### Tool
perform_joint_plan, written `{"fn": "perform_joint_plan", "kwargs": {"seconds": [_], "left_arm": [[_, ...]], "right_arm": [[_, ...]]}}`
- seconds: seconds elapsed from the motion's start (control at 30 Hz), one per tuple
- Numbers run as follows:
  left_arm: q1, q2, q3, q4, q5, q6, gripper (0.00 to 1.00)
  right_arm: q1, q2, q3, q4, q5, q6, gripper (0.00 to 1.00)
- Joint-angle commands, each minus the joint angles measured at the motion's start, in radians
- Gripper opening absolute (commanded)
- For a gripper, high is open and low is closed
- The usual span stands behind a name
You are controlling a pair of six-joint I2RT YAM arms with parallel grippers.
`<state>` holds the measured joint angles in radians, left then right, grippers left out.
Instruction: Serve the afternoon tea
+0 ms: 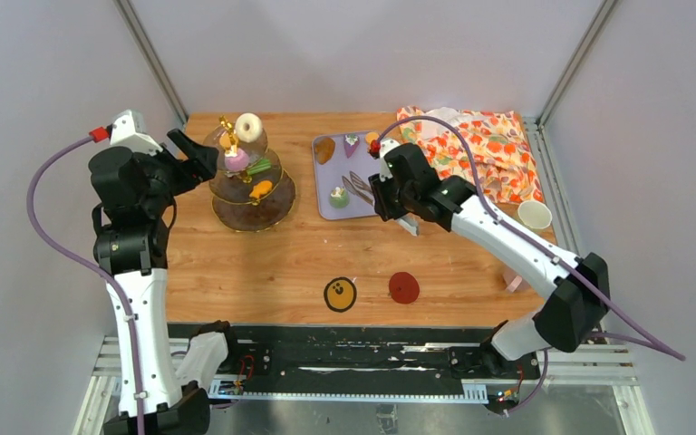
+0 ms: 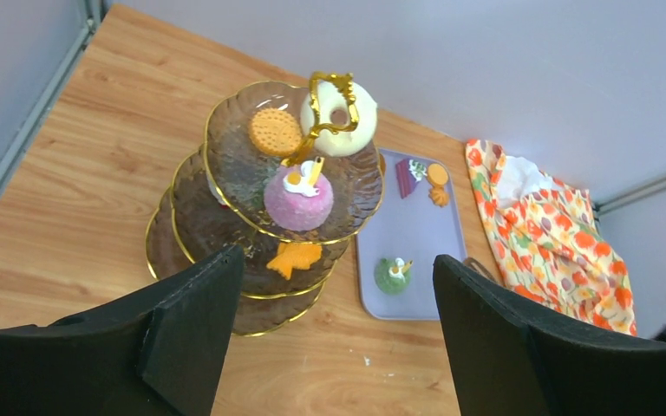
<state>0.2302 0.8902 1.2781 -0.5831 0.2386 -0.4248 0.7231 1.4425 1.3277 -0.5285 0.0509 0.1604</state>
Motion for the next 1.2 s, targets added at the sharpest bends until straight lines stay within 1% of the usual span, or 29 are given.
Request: {"fn": "perform_joint_plan", "kwargs": {"seconds": [0.0,0.33,0.53,1.03,1.13,1.17], "left_arm": [[-0.026,-0.015,0.048,-0.05,-0.009,0.036,0.84],[-0.029,-0.013,0.044,-0.067,0.018,0.047,0.84],[-0.029,-0.004,0.05,-0.066,0.017,0.052,0.84],[-0.031,0.018,0.052,-0.066,0.021,0.062,0.85],[-0.031,0.019,0.048,-0.066,0.02,0.062,0.85],[-0.031,0.019,0.048,-0.066,0.02,0.063,0.85]], "right_arm": [[-0.005,0.061,0.007,0.034,-0.02,-0.012,0.34],[-0.005,0.208,0.037,0.041,-0.045,-0.017,0.37],[-0.005,0.253,0.06,0.05,-0.036,-0.016,0.41],[-0.005,0.35,0.13,0.071,-0.025,-0.018,0.46],[-0.005,0.364,0.143,0.071,-0.023,-0.018,0.46],[-0.005,0.367,0.147,0.071,-0.02,-0.018,0.45]]}}
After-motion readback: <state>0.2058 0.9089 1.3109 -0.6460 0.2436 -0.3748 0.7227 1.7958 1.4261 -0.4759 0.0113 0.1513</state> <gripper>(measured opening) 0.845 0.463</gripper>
